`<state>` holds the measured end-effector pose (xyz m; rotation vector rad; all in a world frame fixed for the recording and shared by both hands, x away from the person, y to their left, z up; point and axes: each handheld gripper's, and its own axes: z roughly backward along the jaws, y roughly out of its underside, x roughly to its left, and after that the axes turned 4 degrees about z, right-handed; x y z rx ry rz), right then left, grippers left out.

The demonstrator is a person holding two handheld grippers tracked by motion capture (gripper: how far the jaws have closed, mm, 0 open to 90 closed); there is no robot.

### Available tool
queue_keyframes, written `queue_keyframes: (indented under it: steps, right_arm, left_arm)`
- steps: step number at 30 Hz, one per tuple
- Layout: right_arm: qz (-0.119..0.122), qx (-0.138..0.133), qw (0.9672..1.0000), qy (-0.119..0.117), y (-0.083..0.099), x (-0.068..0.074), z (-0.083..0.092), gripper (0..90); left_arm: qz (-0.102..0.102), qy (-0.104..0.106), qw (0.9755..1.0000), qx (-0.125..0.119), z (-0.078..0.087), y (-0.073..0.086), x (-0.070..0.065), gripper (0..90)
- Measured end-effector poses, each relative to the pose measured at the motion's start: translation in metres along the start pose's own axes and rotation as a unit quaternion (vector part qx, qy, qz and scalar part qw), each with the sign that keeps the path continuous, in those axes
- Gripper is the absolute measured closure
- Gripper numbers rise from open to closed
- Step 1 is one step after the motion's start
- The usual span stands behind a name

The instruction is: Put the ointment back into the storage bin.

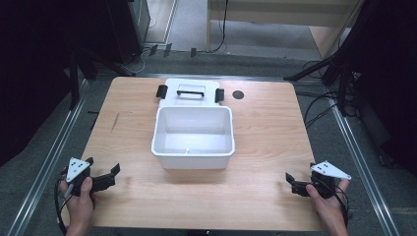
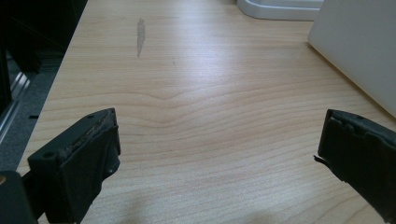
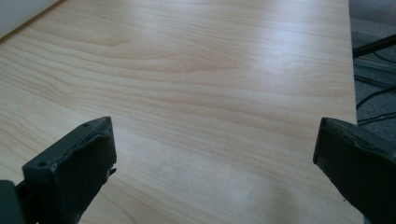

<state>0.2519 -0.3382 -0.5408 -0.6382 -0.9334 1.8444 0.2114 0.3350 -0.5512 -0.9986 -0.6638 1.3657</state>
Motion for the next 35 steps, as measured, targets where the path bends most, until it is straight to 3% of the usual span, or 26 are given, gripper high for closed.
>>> queue_keyframes:
  steps: [4, 12, 16, 35]
  right_arm:
    - [-0.021, -0.03, 0.9993, -0.008, 0.007, -0.004, 0.01, 0.0]
    - [-0.035, -0.057, 0.9976, 0.017, 0.02, -0.006, 0.019, 0.0]
    - [-0.035, -0.052, 0.9978, 0.025, 0.019, -0.005, 0.018, 0.0]
    - [-0.049, -0.041, 0.9979, 0.013, 0.018, -0.008, 0.016, 0.2]
  left_arm:
    - [0.0, 0.001, 1.0, 0.0, 0.0, 0.0, 0.0, 0.0]
    - [0.003, 0.003, 1.0, 0.002, 0.0, 0.0, 0.001, 0.0]
    - [0.005, 0.004, 1.0, 0.003, 0.0, 0.0, 0.001, 0.0]
    - [0.011, 0.011, 0.9998, 0.009, -0.001, -0.001, 0.003, 0.0]
